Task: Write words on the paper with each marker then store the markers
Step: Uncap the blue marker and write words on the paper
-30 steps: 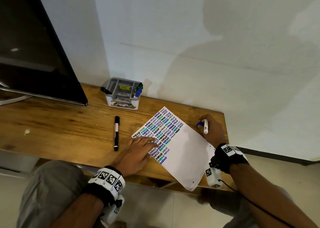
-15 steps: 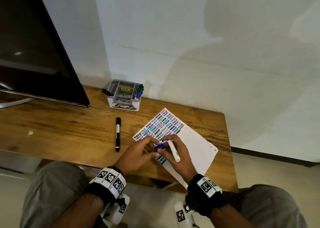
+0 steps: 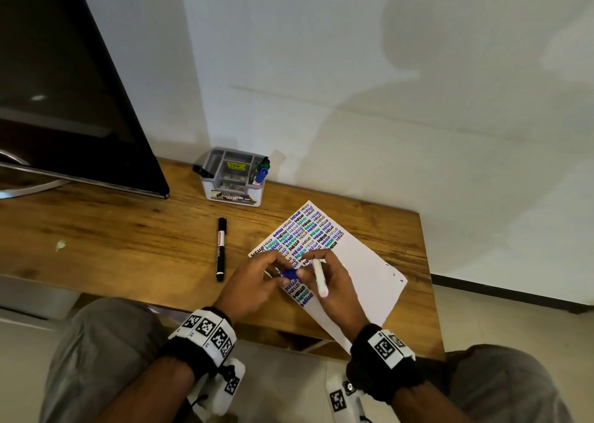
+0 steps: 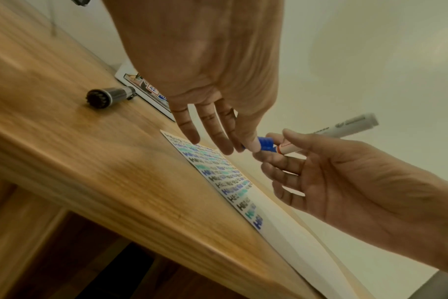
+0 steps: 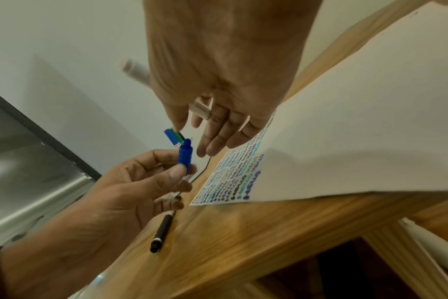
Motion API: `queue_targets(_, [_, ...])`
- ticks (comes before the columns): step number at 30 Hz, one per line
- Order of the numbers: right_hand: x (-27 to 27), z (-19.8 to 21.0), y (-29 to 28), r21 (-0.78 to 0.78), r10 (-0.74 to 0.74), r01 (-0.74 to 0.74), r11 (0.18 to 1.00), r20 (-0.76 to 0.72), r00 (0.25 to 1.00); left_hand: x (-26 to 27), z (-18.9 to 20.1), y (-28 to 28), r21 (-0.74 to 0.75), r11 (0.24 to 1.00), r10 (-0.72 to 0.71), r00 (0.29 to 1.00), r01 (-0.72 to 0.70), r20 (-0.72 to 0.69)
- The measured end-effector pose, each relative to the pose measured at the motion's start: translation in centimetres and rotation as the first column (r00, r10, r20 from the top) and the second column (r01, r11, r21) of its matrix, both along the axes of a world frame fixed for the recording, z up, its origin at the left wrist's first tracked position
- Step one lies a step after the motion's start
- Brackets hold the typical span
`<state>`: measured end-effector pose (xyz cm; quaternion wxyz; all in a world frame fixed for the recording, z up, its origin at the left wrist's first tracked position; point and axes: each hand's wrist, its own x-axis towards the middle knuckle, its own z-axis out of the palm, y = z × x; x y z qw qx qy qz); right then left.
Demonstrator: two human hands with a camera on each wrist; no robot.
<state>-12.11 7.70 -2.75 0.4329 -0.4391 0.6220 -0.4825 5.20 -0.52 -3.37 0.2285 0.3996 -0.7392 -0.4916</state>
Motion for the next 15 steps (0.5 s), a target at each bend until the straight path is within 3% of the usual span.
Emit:
queue_targets(5, [-1.4,1.6,-0.1,0.029,-0.167,0.164,0.986,0.214,0.963,0.3,-0.1,-0.6,0.082,0.992,0.101,0.994,-0.097,-0.05])
queue_targets(10, [-2.2,2.0,0.2,-0.019,-0.124,0.134,0.991,0.278,0.953,0.2,0.1,-0.5,0.102,0.988,0.119,0.991,-0.113,-0.055])
queue_targets(15, [-1.8,1.7,-0.2,-0.019,-0.129,0.137,0.99,0.234,0.964,0.3,0.2,-0.3,0.094,0.989,0.117,0.992,-0.111,-0.057])
